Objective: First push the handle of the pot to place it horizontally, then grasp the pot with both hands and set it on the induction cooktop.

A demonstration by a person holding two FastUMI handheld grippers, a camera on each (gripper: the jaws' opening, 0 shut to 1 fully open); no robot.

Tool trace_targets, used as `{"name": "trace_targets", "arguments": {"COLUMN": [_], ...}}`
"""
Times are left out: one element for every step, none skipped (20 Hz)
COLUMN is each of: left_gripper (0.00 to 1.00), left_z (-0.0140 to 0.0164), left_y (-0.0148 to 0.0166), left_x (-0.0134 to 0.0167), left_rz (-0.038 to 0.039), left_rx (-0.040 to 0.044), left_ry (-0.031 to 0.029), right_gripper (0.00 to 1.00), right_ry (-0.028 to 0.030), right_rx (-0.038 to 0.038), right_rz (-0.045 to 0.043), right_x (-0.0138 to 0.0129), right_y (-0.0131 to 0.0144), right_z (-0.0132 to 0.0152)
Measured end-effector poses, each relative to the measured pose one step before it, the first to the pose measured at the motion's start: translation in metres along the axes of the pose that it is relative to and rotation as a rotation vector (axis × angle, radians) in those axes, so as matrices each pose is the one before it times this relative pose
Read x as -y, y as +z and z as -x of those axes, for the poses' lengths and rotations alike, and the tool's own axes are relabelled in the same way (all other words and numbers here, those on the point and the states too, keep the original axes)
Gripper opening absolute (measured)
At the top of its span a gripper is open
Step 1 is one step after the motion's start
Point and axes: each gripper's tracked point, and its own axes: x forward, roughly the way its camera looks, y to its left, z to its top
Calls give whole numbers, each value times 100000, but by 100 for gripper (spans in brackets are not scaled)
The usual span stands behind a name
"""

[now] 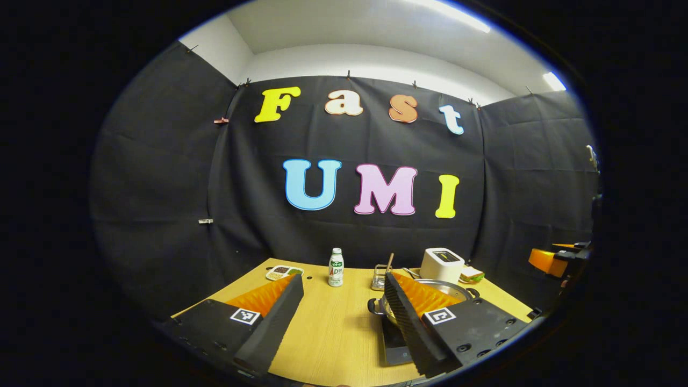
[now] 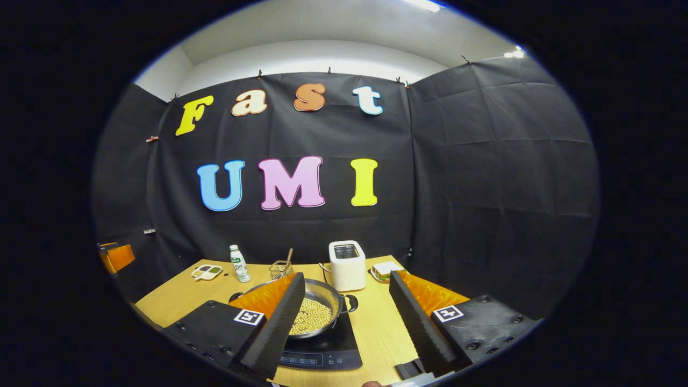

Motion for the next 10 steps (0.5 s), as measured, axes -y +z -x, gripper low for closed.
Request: {"name": "trace_targets", "arguments": {"left_gripper": [95, 95, 95, 95, 95, 95, 95, 95, 95, 95], "left_z": [150, 121, 1, -63, 12, -64, -60, 115, 62, 126], "left_y": [-519, -87, -112, -75, -239, -19, -202, -213, -233, -172], "left_x": [647, 429, 340, 197, 189, 119, 57, 137, 83, 107], "left_rz": [50, 282, 328, 397, 467, 338, 336, 326, 260, 91], "left_rx": [-1211, -833, -624, -676, -453, -384, -280, -337, -461, -501], "left_ry": [-1286, -664, -643, -260, -300, -16, 156, 25, -129, -95], "right_gripper": [98, 98, 98, 98, 98, 98, 98, 98, 98, 98], "right_ry": [744, 949, 547, 722, 942, 1062, 1155, 497, 137, 373], "right_rx": [-252, 87, 282, -334, -784, -965, -509, -637, -519, -492], "right_rz": [-152, 435, 879, 1001, 691, 312, 247, 405, 446, 297], "right_x": [-110, -218, -156, -217, -266, -394, -187, -15, 132, -74], "right_y": [15, 98, 72, -119, -145, -195, 19, -88, -245, -257], "right_z": [-210, -45, -55, -29, 52, 164, 315, 247, 271, 156]}}
